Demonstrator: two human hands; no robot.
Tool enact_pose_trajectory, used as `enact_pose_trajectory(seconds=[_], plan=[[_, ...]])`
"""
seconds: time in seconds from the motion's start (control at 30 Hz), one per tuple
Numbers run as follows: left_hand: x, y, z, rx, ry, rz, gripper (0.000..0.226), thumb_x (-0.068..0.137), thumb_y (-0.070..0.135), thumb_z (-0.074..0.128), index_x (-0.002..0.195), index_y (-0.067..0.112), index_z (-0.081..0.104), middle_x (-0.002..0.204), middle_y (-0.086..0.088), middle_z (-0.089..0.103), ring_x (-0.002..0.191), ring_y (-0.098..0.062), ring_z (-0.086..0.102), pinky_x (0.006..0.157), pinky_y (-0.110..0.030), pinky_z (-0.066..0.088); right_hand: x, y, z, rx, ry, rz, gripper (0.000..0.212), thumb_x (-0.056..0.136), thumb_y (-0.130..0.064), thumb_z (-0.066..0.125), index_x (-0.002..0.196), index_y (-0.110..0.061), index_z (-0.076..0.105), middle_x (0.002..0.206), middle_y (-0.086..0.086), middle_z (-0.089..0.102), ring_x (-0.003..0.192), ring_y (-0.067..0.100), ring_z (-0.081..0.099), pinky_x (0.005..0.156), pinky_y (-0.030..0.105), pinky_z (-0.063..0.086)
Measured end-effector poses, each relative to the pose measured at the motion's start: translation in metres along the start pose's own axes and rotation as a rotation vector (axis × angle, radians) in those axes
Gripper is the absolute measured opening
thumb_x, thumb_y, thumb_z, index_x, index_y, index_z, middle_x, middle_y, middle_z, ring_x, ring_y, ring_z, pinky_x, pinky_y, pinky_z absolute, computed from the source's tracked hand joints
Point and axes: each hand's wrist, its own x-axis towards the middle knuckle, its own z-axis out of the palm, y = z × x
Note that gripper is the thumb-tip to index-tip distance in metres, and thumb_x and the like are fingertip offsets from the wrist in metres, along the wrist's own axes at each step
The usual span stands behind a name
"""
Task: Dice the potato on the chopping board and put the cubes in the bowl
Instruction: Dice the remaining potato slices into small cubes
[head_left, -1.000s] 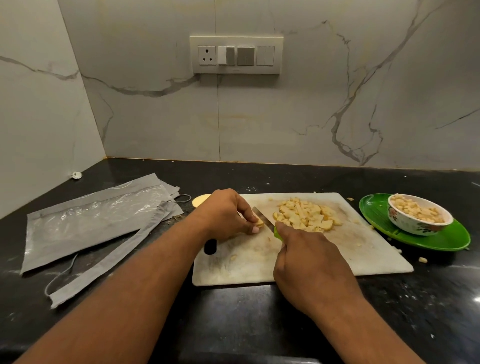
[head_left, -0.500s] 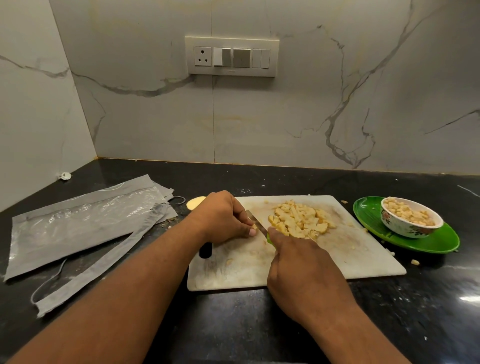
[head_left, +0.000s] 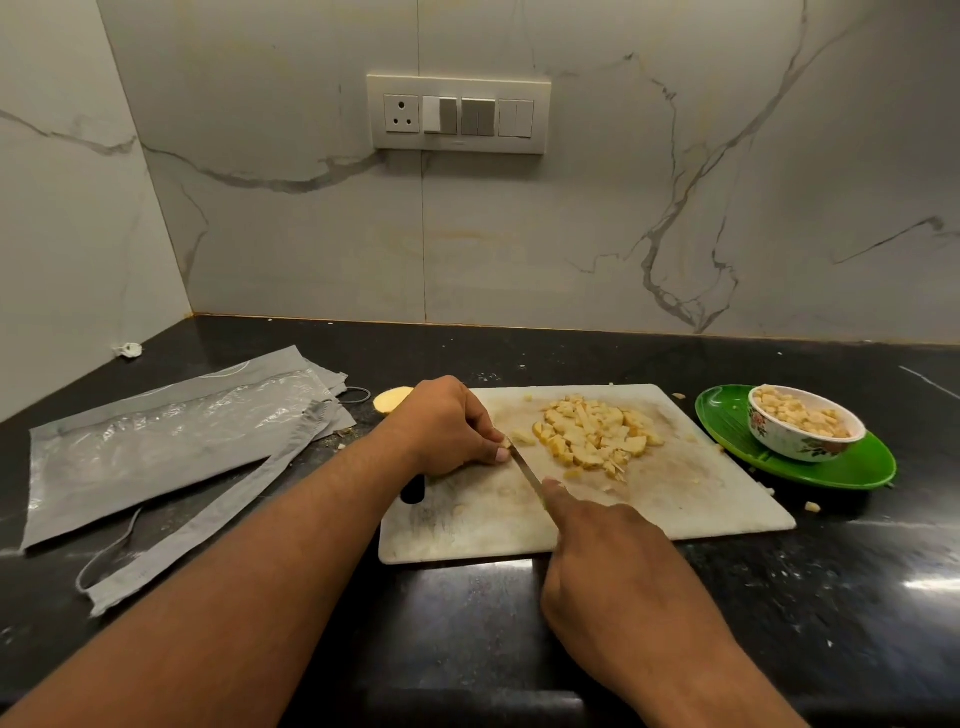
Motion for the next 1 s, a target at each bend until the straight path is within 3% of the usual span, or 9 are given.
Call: enact_pose_trajectory(seconds=[0.2,0.33,0.47,0.67,0.83,1.0], plan=[[-0.004,-0.007,-0.001,0.002,0.033,0.092,0.016,0.075,0.034,0.091,0.086,0.026,0.084,0.089,0.012,0.073,0.085,-0.008,0.067,0.074,-0.022,0.055,-0.009,-0.001,-0.020,-0.035,0.057,0.010,0.065,0.095,-0.023,0.037,0.157,-0.033,0.018,0.128,-0.002,0.058,0.106,0.017,0.053,0.089,0.031,0.044],[-0.006,-0.011,-0.002,-0.013,0.073,0.121,0.015,0.072,0.034,0.094,0.079,0.026,0.083,0.077,0.011,0.075,0.075,-0.006,0.070,0.073,-0.023,0.059,0.019,-0.008,-0.011,-0.010,0.124,0.004,0.062,0.096,-0.020,0.036,0.156,-0.029,0.023,0.134,-0.001,0.056,0.111,0.019,0.051,0.091,0.031,0.042],[-0.007,-0.010,-0.001,0.080,0.060,0.160,0.014,0.077,0.033,0.091,0.085,0.024,0.084,0.079,0.013,0.074,0.079,-0.006,0.069,0.080,-0.029,0.062,0.036,-0.012,0.005,-0.003,0.118,-0.006,0.061,0.093,-0.018,0.039,0.152,-0.029,0.032,0.132,-0.001,0.058,0.113,0.019,0.054,0.093,0.030,0.044],[-0.006,-0.015,0.003,0.083,0.074,0.180,0.009,0.081,0.030,0.089,0.087,0.025,0.084,0.078,0.016,0.072,0.081,-0.004,0.068,0.078,-0.023,0.059,0.019,-0.008,0.013,-0.058,-0.032,0.001,0.075,0.095,-0.018,0.035,0.160,-0.032,0.000,0.124,0.003,0.056,0.105,0.022,0.056,0.085,0.033,0.044],[-0.005,-0.021,0.002,0.078,0.071,0.208,0.013,0.082,0.033,0.088,0.091,0.025,0.084,0.080,0.018,0.072,0.082,-0.002,0.068,0.079,-0.020,0.057,-0.001,-0.007,-0.007,-0.085,-0.148,0.075,0.072,0.099,-0.026,0.036,0.159,-0.035,-0.003,0.129,-0.002,0.053,0.116,0.021,0.053,0.092,0.032,0.042],[-0.010,-0.031,0.004,-0.002,0.150,0.292,0.010,0.081,0.027,0.089,0.091,0.027,0.085,0.083,0.014,0.077,0.079,-0.001,0.070,0.080,-0.024,0.060,0.007,-0.004,-0.013,-0.083,0.079,0.017,0.067,0.096,-0.022,0.036,0.158,-0.032,0.012,0.124,-0.002,0.059,0.100,0.019,0.053,0.082,0.031,0.041]])
